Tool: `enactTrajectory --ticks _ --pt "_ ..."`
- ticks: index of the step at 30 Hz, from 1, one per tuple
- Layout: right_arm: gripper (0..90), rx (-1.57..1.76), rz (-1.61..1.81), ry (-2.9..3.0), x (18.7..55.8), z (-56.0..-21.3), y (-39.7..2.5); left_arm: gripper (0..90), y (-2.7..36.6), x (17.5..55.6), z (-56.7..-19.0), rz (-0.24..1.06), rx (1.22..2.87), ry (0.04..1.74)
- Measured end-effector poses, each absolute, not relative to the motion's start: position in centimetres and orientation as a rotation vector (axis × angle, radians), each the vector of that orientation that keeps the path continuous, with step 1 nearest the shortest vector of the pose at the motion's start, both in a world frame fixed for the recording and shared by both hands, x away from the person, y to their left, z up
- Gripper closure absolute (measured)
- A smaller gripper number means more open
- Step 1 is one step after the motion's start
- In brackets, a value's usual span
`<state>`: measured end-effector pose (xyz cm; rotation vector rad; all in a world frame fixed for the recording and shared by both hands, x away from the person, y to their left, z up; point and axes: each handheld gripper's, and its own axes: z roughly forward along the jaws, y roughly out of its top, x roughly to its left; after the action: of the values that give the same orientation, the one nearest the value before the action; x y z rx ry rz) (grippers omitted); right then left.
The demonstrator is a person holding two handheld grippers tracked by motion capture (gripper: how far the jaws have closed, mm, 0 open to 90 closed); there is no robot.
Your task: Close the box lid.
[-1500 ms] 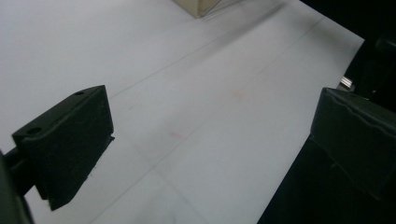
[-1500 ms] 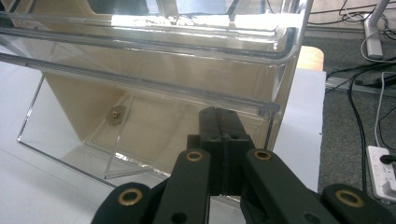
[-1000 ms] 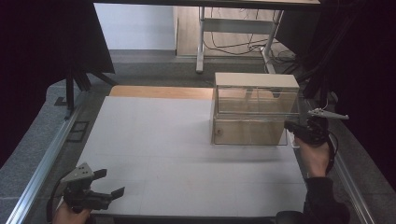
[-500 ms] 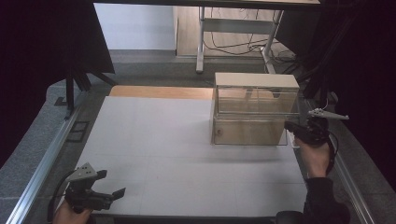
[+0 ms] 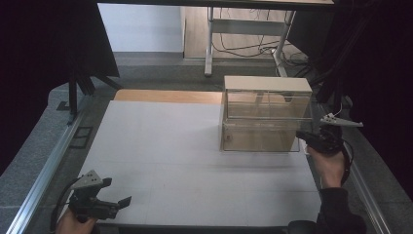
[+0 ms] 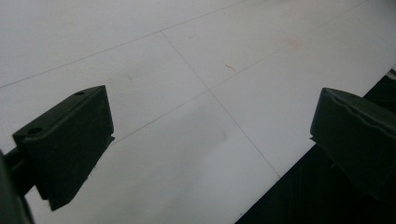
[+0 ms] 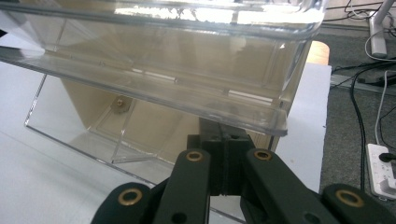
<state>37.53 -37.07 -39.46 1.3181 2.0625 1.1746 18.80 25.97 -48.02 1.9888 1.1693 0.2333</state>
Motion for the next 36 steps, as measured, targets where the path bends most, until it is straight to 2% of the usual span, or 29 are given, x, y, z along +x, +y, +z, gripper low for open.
enactTrajectory --ticks 36 --pt "89.8 1.292 1.122 2.139 35.5 -41.1 -36.2 0.4 25.6 19.0 -48.1 0.229 2.026 1.187"
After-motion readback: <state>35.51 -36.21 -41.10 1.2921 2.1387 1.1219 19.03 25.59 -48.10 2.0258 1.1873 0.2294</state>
